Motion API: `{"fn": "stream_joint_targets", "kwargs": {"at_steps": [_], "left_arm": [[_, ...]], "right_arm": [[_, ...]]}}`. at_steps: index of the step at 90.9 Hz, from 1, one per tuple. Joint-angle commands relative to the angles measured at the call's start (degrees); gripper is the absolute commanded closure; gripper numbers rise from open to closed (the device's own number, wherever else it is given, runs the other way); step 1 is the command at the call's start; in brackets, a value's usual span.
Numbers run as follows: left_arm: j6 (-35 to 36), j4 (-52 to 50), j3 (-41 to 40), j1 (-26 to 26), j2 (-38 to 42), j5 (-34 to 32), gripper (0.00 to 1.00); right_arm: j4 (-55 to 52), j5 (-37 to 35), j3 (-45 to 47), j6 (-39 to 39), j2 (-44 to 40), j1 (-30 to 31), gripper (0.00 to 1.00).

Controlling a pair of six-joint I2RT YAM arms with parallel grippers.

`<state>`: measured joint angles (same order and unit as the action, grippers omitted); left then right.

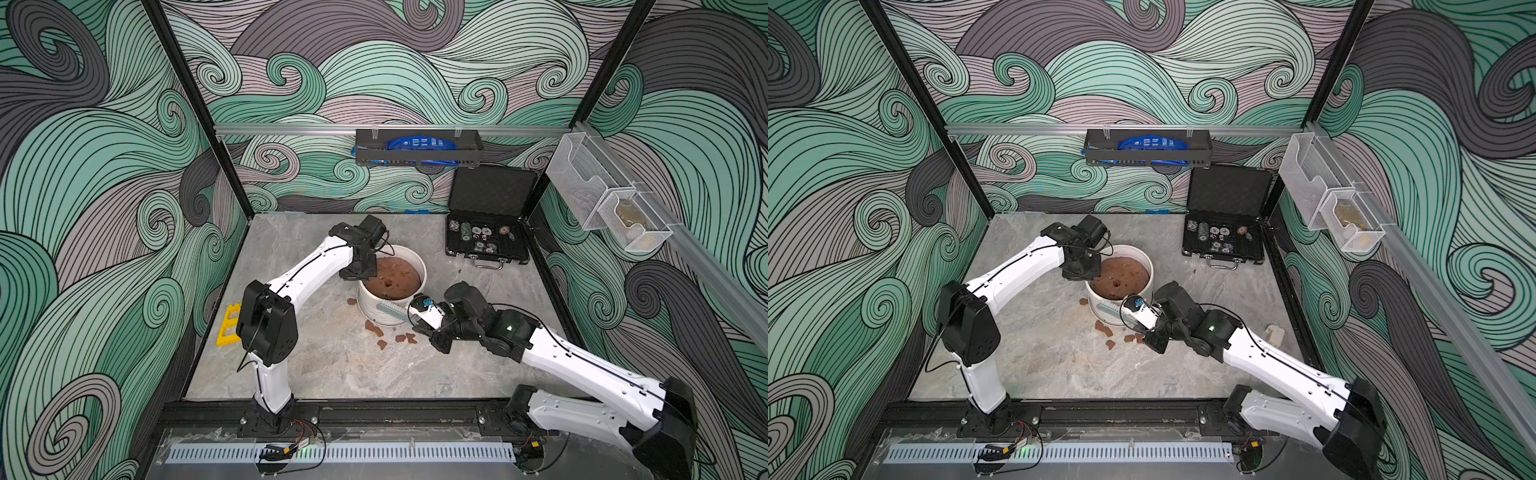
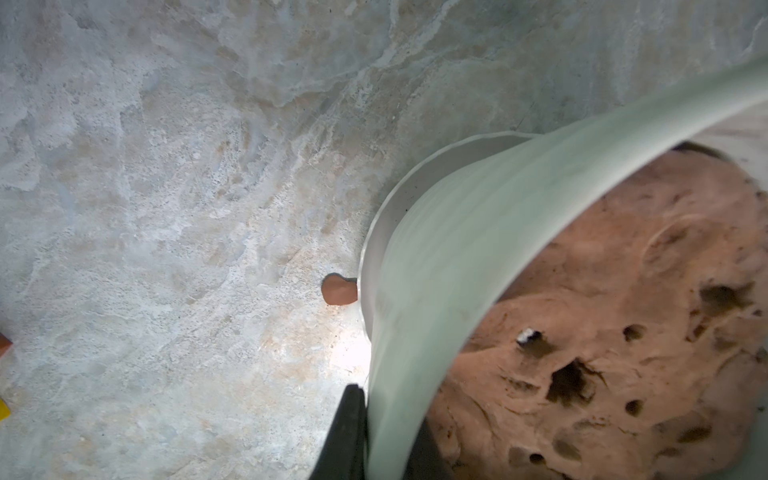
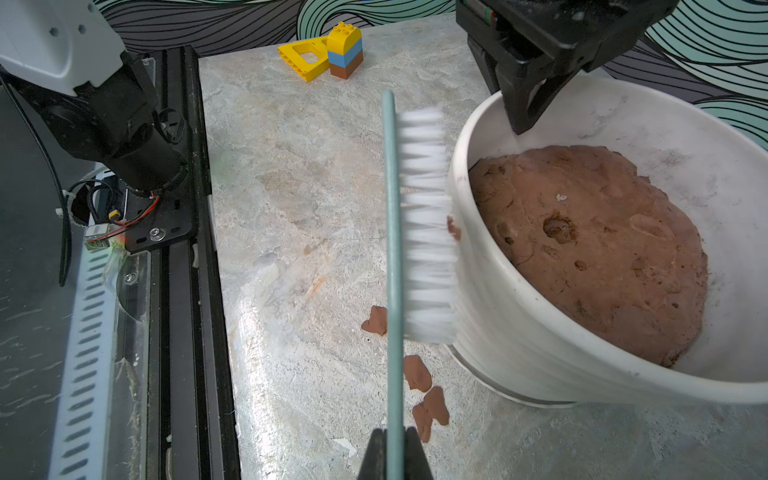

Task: Scrub the dried mud off the ceramic pot
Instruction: Rotate the pot at the center of the board.

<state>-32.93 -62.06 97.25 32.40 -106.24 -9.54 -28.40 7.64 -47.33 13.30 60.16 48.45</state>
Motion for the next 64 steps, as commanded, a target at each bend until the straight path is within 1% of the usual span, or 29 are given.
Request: {"fn": "stream_joint_targets", "kwargs": {"at_steps": [1,20,34,49,58,64], "left_arm": [[4.67,-0.17,3.08,-1.19,-2.03,-2.95,0.87],[12.42,2.53,5.26,-2.92,-3.85,-2.27,0.98],[18.28,2.60,8.98,-4.22,-6.61,0.36,1.00],[29.23,2.44,12.83,-4.79,-9.79,6.55,1.00],[38.66,0.48,15.72,-4.98,-11.62,11.76,1.00],[43.01,-1.18,17.52,-5.10,-12.52,12.56,1.00]], "right_arm": [[1.77,0.79,0.72,-1.23,-1.47,-0.53,1.00],[3.76,2.16,1.42,-2.80,-3.15,-3.00,1.00],[4.45,2.74,1.80,-3.43,-4.05,-4.62,1.00],[4.92,3.68,2.13,-4.37,-5.16,-6.53,1.00],[5.22,4.42,2.39,-4.49,-5.83,-7.02,1.00],[5.42,4.58,2.59,-4.60,-6.07,-7.19,1.00]]}}
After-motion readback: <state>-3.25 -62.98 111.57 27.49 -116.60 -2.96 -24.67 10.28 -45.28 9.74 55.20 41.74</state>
